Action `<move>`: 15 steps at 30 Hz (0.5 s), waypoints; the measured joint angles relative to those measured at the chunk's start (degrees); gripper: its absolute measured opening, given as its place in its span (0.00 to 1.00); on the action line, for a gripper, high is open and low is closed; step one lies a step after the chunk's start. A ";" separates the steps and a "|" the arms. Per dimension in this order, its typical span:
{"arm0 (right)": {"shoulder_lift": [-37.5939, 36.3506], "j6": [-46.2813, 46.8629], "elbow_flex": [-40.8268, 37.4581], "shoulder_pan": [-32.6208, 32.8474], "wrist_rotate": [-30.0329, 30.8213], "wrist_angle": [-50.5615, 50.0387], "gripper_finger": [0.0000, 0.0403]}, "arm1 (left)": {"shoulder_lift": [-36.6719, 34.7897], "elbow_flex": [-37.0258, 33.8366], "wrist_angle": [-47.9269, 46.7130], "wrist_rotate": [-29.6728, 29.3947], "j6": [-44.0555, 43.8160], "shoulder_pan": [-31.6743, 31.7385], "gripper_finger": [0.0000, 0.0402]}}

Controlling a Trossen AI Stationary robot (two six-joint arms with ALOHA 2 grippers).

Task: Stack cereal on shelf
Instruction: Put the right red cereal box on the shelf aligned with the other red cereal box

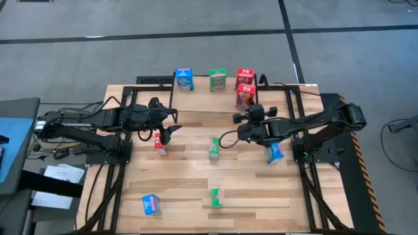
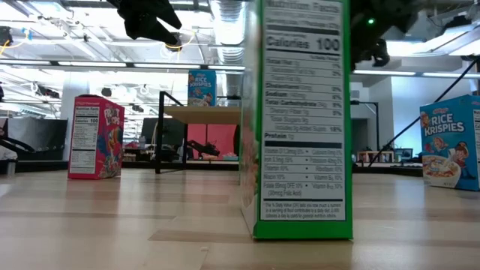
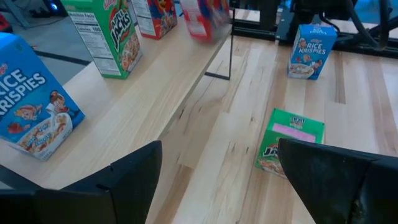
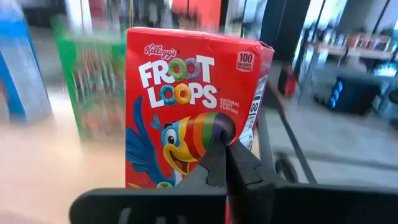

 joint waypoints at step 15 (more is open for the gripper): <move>2.74 -7.69 0.04 -2.87 -2.14 6.02 0.05 | 0.00 0.00 -0.08 0.02 0.90 -0.01 0.77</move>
